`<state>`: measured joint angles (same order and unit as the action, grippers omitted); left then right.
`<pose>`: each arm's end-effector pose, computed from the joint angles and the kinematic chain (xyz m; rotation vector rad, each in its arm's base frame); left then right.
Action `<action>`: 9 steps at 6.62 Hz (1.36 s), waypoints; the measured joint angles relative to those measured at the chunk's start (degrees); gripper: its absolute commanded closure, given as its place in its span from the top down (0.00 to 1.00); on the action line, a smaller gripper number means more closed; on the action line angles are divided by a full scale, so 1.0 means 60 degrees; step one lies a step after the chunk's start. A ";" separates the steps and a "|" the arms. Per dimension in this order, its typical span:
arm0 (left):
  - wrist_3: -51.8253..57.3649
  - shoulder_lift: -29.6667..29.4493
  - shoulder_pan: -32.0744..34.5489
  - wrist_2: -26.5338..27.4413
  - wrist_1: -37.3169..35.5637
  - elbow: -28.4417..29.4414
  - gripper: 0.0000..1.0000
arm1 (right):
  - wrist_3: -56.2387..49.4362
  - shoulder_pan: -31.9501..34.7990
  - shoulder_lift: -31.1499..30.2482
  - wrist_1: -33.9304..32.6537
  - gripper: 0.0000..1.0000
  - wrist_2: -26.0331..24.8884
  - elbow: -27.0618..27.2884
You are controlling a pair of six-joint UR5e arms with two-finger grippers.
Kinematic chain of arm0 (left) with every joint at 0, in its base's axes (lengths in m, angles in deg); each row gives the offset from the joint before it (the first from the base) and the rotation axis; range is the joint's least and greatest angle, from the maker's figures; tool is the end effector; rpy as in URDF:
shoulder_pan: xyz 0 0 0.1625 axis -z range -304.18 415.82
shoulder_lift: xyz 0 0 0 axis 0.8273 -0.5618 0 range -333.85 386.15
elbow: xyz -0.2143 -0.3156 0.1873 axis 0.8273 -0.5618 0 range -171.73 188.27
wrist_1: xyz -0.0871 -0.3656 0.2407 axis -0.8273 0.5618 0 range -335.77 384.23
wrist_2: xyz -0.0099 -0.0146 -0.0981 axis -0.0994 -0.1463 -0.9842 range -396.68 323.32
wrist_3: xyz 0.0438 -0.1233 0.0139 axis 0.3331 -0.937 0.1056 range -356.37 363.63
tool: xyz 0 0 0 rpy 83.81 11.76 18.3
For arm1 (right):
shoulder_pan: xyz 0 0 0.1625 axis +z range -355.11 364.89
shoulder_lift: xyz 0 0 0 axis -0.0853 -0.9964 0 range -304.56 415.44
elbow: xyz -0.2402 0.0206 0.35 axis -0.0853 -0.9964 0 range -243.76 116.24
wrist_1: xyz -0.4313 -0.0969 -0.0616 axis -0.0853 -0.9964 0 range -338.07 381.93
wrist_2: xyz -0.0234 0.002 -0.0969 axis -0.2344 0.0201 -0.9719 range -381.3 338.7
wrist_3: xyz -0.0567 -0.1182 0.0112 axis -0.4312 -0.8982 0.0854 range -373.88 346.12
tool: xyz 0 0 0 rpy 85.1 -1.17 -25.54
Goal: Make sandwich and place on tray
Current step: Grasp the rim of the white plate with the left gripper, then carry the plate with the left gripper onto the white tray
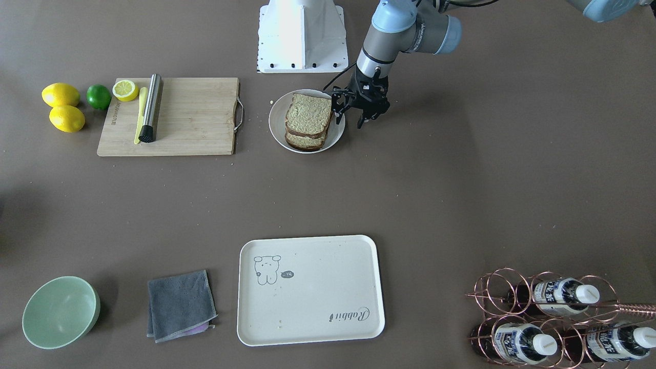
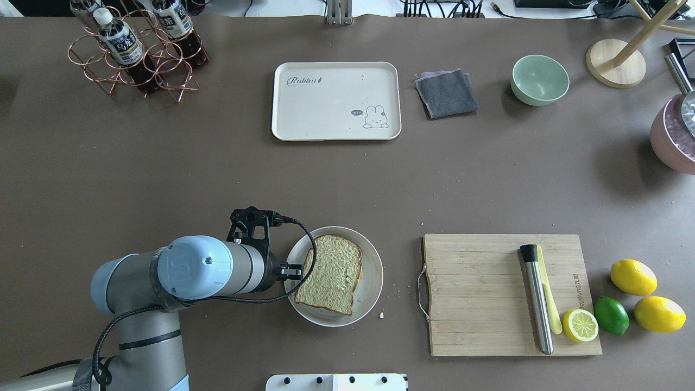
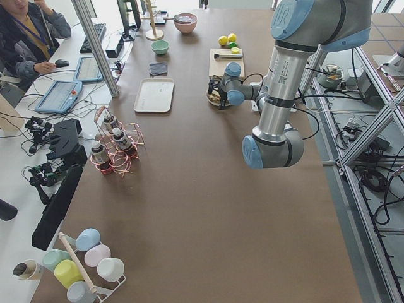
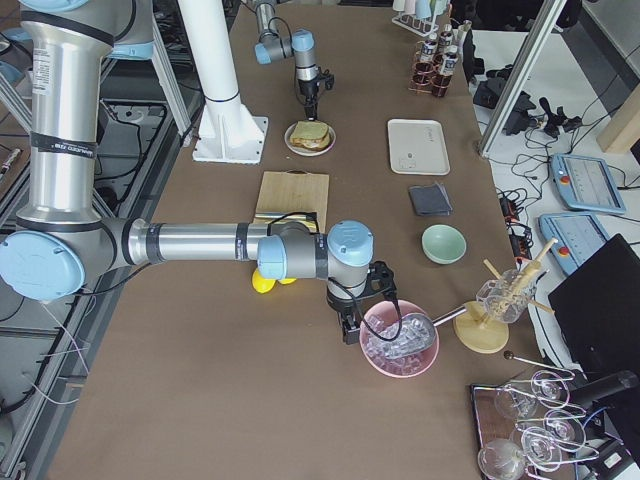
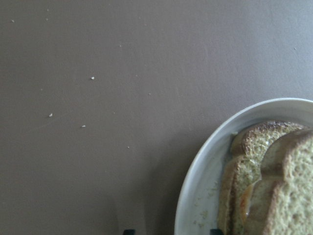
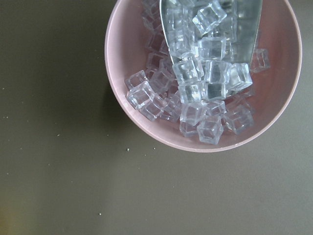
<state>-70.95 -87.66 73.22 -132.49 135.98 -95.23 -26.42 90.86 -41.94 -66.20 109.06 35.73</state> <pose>0.6072 -0.3161 0.2750 0.2026 1.0138 0.0209 0.0144 -0.4797 0.6615 0.1191 -0.6999 -0.3015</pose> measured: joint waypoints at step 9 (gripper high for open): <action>-0.2022 -0.0208 0.0247 0.0037 0.0049 -0.0326 0.00 | -0.0049 0.0147 -0.0109 -0.0035 1.00 0.0158 0.0034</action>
<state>-83.08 -88.91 74.70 -132.27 136.27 -97.19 -26.71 91.74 -42.60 -66.40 110.00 35.94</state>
